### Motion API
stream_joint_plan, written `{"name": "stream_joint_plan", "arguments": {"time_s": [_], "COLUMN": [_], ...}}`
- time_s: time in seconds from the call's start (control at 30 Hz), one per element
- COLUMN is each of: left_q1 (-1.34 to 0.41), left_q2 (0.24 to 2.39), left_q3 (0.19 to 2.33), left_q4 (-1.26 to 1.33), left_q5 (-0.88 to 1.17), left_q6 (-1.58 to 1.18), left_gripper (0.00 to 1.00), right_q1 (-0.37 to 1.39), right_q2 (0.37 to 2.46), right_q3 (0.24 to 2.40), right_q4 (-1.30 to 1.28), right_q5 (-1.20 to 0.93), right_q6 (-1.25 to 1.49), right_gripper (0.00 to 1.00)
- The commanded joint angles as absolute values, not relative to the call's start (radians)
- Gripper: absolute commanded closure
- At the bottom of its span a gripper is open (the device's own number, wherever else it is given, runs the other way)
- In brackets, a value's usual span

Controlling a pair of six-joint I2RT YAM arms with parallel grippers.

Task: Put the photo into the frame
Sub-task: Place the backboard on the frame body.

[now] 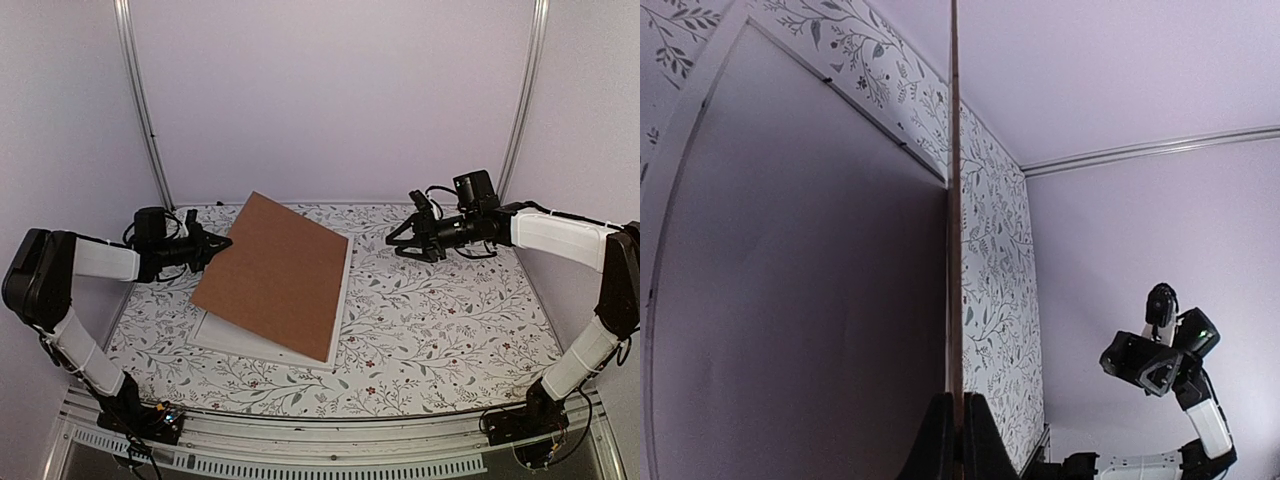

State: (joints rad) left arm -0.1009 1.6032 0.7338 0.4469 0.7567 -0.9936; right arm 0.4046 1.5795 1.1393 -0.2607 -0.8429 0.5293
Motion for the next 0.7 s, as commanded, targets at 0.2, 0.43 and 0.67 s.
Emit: {"name": "stream_joint_plan", "arguments": {"time_s": [0.2, 0.43, 0.67], "left_q1": [-0.110, -0.112, -0.115], "left_q2": [1.577, 1.574, 1.560], "left_q3": [0.753, 0.747, 0.716], "left_q4": [0.446, 0.430, 0.401], "left_q5": [0.750, 0.736, 0.701], "left_q6": [-0.959, -0.939, -0.893], "left_gripper": [1.00, 1.00, 0.95], "right_q1": [0.399, 0.399, 0.400], "right_q2": [1.588, 1.594, 1.606], "right_q3": [1.127, 1.121, 1.121], "right_q4": [-0.238, -0.230, -0.219], "right_q5": [-0.841, -0.843, -0.850], "right_q6": [0.514, 0.514, 0.519], "right_gripper": [0.40, 0.41, 0.40]}}
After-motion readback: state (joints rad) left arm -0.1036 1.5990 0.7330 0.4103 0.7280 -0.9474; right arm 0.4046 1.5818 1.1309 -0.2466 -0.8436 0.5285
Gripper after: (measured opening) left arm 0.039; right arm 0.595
